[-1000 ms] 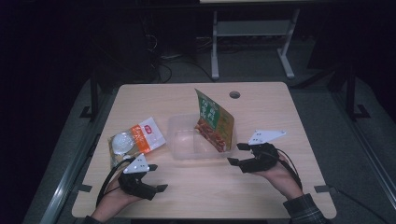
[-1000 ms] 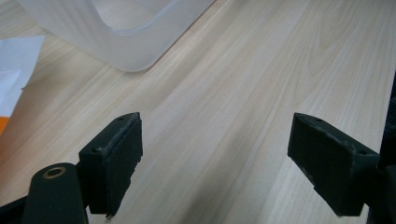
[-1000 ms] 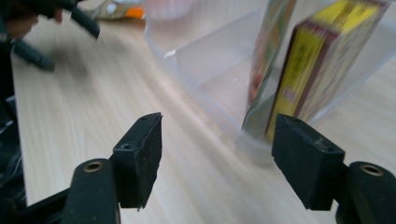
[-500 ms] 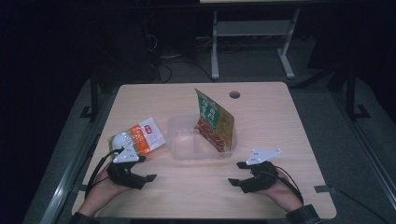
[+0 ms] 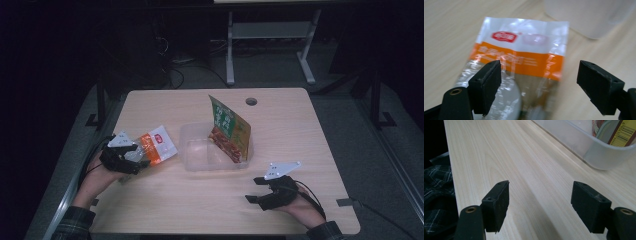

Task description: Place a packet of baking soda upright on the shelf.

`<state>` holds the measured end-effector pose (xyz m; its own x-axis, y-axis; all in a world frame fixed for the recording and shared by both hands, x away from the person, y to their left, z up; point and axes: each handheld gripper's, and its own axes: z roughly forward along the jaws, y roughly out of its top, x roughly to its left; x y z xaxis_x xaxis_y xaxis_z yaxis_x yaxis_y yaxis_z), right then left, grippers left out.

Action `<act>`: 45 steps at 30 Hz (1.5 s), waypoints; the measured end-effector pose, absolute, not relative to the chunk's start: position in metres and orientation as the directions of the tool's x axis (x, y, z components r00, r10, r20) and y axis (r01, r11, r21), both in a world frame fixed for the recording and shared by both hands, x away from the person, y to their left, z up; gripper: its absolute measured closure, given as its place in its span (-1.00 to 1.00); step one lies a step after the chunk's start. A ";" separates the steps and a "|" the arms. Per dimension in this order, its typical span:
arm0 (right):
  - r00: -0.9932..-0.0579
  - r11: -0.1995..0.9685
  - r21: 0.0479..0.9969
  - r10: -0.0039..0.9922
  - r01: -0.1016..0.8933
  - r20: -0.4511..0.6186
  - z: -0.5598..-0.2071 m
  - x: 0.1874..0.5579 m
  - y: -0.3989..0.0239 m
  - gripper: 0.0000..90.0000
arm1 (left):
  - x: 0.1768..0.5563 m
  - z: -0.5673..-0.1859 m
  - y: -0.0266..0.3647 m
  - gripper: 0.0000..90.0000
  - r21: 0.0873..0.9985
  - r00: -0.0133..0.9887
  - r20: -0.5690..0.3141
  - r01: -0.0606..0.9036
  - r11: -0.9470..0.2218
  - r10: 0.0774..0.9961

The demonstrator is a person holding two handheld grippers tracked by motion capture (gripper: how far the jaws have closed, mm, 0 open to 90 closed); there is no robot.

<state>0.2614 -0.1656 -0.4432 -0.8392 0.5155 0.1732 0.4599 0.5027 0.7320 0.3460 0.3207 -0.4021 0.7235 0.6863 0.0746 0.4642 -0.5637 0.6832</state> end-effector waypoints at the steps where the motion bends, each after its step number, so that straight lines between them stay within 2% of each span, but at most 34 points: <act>1: -0.840 0.503 0.732 0.515 0.460 0.173 -0.443 0.261 -0.166 -0.32 | 0.352 -0.402 0.322 -0.57 0.678 0.722 0.080 0.466 -0.569 0.687; 10: -0.850 0.502 0.738 0.493 0.451 0.184 -0.443 0.263 -0.166 -0.32 | 0.396 -0.408 0.329 -0.58 0.660 0.693 0.110 0.485 -0.574 0.713; 19: -0.862 0.495 0.751 0.470 0.436 0.191 -0.442 0.264 -0.164 -0.32 | 0.427 -0.429 0.341 -0.55 0.612 0.673 0.048 0.564 -0.554 0.738; 27: -0.866 0.500 0.750 0.462 0.434 0.193 -0.442 0.265 -0.164 -0.32 | 0.434 -0.442 0.348 -0.50 0.590 0.661 -0.035 0.618 -0.519 0.749; 36: -0.866 0.498 0.753 0.464 0.430 0.188 -0.441 0.265 -0.165 -0.32 | 0.434 -0.451 0.350 -0.08 0.553 0.681 -0.119 0.650 -0.521 0.723; 41: -0.865 0.497 0.753 0.465 0.431 0.187 -0.441 0.265 -0.165 -0.32 | 0.433 -0.450 0.349 0.14 0.550 0.689 -0.111 0.642 -0.533 0.716; 45: -0.864 0.490 0.757 0.467 0.432 0.191 -0.440 0.264 -0.166 -0.32 | 0.431 -0.449 0.349 0.59 0.540 0.690 -0.093 0.640 -0.546 0.717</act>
